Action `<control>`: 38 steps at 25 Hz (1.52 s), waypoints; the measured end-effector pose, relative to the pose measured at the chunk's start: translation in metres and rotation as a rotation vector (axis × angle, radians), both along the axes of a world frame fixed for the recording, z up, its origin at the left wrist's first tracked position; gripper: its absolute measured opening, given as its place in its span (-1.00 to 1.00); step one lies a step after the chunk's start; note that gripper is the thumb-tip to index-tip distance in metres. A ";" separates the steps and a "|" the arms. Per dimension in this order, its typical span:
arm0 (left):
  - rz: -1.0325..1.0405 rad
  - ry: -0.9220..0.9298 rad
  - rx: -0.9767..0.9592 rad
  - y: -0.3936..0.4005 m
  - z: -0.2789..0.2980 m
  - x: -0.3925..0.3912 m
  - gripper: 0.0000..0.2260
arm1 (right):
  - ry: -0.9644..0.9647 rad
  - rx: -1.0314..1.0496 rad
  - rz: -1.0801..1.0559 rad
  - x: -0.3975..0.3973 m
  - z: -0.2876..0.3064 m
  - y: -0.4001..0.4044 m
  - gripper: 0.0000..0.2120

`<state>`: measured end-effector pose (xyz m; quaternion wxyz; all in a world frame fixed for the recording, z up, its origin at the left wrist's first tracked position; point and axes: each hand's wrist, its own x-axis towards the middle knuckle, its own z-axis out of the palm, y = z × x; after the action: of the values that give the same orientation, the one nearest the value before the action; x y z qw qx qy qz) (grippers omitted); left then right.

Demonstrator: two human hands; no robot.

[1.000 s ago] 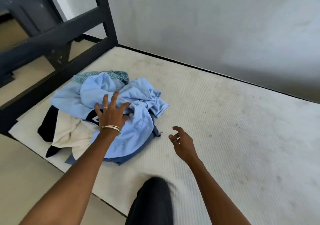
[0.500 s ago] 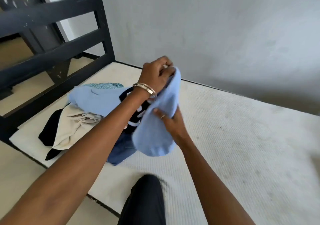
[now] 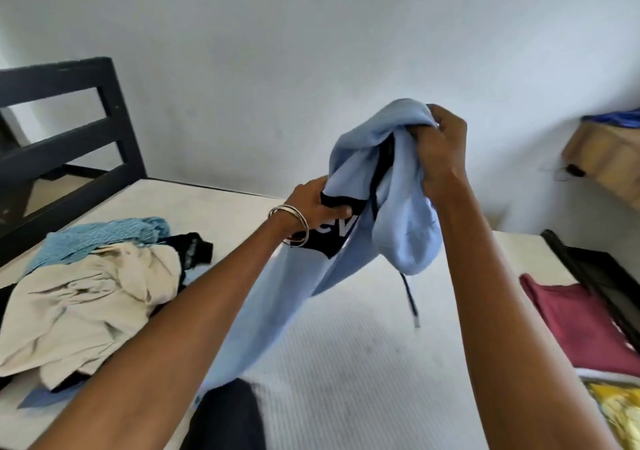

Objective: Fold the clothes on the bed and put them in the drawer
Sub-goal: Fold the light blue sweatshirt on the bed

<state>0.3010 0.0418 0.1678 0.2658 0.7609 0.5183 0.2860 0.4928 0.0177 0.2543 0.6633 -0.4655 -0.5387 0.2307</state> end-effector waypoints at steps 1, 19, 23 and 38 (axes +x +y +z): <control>0.022 -0.023 0.023 -0.004 0.002 0.015 -0.56 | -0.155 -0.036 -0.139 0.015 0.008 -0.004 -0.84; 0.225 -1.072 -0.498 -0.002 0.081 0.120 -0.62 | -0.435 -0.463 -0.317 0.043 -0.093 -0.071 -0.48; 0.148 -1.128 -0.364 -0.015 0.099 0.097 -0.77 | -0.362 -0.250 -0.241 0.067 -0.061 -0.057 -0.88; 0.133 -1.157 -0.531 -0.052 0.051 0.141 -0.86 | -0.486 -0.591 0.119 0.079 -0.059 -0.091 -0.16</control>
<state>0.4421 -0.0099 0.2187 0.6636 0.3582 0.3902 0.5283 0.5722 -0.0731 0.1954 0.3390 -0.6456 -0.6165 0.2970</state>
